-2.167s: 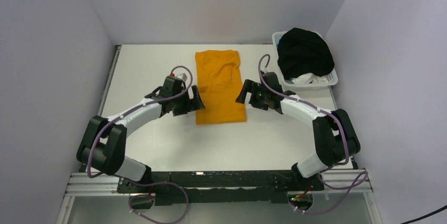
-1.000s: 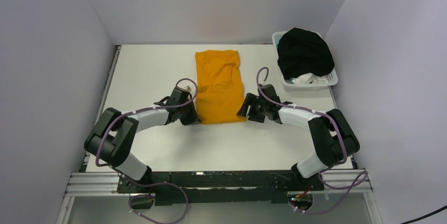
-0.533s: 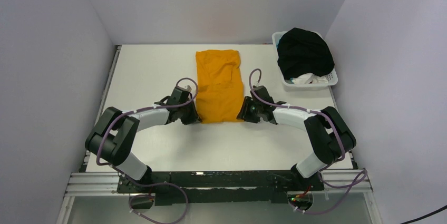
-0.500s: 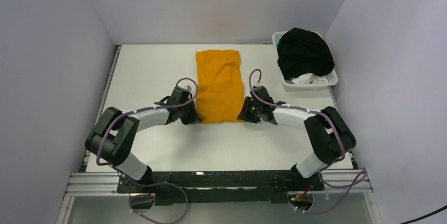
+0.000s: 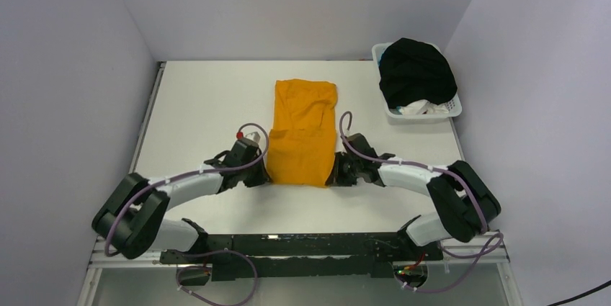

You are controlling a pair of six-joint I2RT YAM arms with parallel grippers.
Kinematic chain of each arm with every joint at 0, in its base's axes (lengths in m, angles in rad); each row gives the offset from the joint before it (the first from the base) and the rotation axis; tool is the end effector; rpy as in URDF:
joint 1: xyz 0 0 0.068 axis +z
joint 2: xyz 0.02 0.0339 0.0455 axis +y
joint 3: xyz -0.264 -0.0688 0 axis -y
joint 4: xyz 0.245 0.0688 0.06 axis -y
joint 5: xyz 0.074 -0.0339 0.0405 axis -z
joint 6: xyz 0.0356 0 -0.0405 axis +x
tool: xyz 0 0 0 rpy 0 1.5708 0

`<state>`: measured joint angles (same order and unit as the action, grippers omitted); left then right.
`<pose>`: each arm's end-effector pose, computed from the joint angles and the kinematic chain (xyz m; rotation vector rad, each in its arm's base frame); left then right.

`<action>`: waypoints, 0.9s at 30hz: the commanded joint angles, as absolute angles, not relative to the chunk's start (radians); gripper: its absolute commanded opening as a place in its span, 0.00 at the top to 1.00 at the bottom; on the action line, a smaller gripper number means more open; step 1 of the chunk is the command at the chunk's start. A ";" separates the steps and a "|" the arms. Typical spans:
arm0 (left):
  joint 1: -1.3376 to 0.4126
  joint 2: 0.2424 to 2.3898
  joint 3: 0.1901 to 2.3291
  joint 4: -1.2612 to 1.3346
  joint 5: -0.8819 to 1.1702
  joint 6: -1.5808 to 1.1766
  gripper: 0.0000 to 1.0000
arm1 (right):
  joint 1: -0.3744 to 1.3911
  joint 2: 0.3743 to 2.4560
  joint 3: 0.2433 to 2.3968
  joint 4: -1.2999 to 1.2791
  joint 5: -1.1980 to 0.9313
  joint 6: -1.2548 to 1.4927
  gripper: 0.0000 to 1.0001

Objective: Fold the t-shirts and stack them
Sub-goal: Grab one side of the 2/3 rectangular tshirt with both arms, then fold the long partially folded tshirt into a neat square

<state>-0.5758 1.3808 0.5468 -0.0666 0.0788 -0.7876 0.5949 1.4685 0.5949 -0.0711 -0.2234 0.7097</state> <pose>0.2058 -0.1370 0.1458 -0.2388 2.5830 -0.6485 0.2110 0.1523 0.1387 0.0565 2.6746 0.7636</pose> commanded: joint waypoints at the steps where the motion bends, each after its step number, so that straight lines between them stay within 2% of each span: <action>1: -0.662 1.249 0.440 -0.304 0.004 -0.838 1.00 | 0.641 1.340 0.496 -0.243 -0.344 0.703 1.00; 8: -0.863 0.993 0.453 -0.494 -0.067 -0.952 1.00 | 0.648 1.120 0.492 -0.367 -0.564 0.675 1.00; 13: -0.874 0.909 0.548 -0.509 -0.132 -0.895 1.00 | 0.603 1.111 0.580 -0.437 -0.554 0.613 1.00; 19: -0.832 0.972 0.680 -0.431 -0.298 -0.792 1.00 | 0.445 1.132 0.716 -0.336 -0.470 0.587 1.00; 25: -0.658 1.132 0.854 -0.318 -0.231 -0.670 1.00 | 0.336 1.240 0.910 -0.367 -0.400 0.492 1.00; 27: -0.622 1.176 0.904 -0.277 -0.222 -0.642 1.00 | 0.294 1.276 0.936 -0.324 -0.441 0.502 1.00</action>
